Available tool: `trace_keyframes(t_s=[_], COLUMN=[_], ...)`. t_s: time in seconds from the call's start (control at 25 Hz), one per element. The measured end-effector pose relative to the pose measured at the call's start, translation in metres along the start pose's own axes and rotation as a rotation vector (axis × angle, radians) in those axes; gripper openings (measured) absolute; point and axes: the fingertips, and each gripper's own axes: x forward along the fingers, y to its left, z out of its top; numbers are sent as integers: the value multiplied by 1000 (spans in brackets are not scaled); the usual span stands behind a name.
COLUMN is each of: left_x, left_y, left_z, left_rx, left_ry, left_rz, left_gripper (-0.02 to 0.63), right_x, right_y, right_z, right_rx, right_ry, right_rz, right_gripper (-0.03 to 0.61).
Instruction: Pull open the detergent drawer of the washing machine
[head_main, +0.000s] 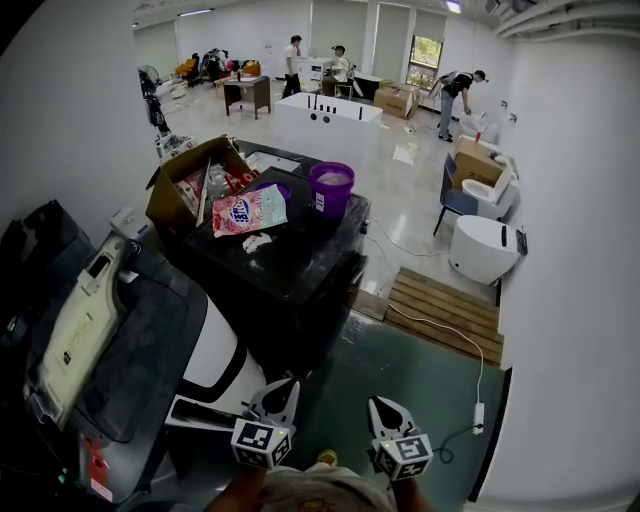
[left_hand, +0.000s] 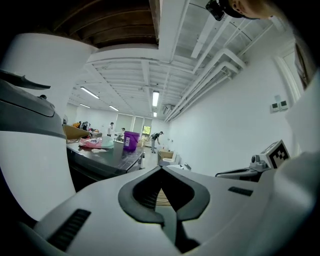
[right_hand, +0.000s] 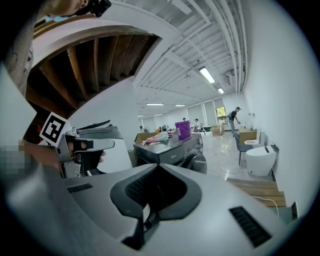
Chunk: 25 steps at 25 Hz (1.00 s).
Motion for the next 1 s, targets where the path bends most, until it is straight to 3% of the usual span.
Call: trace_keyframes(t_s=[0.52, 1.0], left_x=[50, 134], left_y=[11, 37], left_z=[9, 41], left_rx=[45, 9], left_ry=[6, -33], left_rz=[28, -9], left_gripper=[20, 20], right_x=[39, 96], right_y=[-36, -86], right_z=[9, 37], right_rx=[29, 14], right_ry=[9, 2], right_rz=[38, -2], right_gripper=[3, 5])
